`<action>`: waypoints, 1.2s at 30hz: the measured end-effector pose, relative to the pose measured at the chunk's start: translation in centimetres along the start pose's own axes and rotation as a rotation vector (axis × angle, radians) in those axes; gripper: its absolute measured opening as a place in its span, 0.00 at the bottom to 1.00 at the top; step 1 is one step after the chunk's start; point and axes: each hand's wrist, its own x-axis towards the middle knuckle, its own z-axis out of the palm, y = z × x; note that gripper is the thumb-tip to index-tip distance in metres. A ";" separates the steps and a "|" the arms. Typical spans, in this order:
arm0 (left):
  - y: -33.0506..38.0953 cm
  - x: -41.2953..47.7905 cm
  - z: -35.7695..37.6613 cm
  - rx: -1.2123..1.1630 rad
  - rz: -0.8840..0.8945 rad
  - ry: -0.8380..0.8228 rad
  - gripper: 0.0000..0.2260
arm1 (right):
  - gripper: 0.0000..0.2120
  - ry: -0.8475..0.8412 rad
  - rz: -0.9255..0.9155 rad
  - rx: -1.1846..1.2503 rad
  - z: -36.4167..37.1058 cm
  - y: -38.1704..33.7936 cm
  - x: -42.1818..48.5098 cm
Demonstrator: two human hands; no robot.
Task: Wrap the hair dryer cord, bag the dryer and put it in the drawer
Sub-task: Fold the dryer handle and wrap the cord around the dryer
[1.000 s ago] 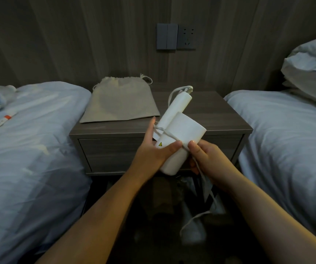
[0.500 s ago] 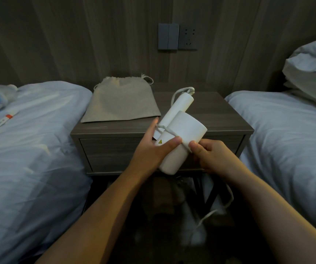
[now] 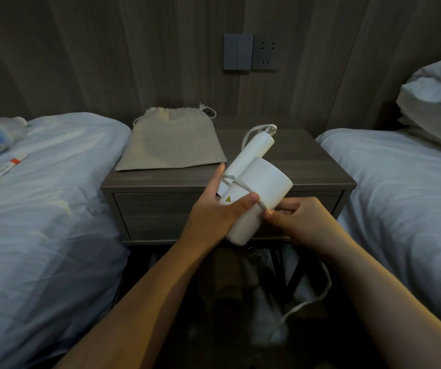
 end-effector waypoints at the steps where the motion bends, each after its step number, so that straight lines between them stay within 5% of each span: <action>1: 0.0 0.0 0.0 -0.001 -0.006 0.010 0.39 | 0.10 0.011 0.002 -0.070 0.1 -0.1 0.0; 10: 0.8 -0.4 -1.6 0.395 0.113 0.142 0.47 | 0.23 0.014 0.064 -0.415 -1.9 0.2 0.7; 14: 0.8 0.0 -2.3 0.459 0.142 0.129 0.48 | 0.17 0.001 -0.045 -0.429 -3.2 -0.3 0.4; 18: 0.3 -0.1 -1.9 0.610 0.219 0.113 0.48 | 0.07 -0.188 -0.161 -0.567 -2.3 -1.4 -0.9; 21: -0.2 0.0 -2.2 0.704 0.254 0.077 0.47 | 0.10 -0.281 -0.218 -0.709 -2.0 -2.0 -1.5; 25: -0.8 0.0 -2.2 0.881 0.316 -0.058 0.46 | 0.08 0.037 -0.258 -0.927 -1.8 -2.8 -2.0; 28: -1.0 0.0 -1.7 0.943 0.295 -0.139 0.46 | 0.18 0.222 -0.222 -1.060 -1.8 -3.0 -2.1; 31: -1.2 0.1 -1.8 0.977 0.301 -0.177 0.47 | 0.21 0.179 -0.161 -0.960 -2.1 -2.6 -1.6; 36: -1.7 0.3 -1.7 1.040 0.330 -0.244 0.46 | 0.06 -0.215 -0.220 -0.529 -3.9 -2.2 -1.4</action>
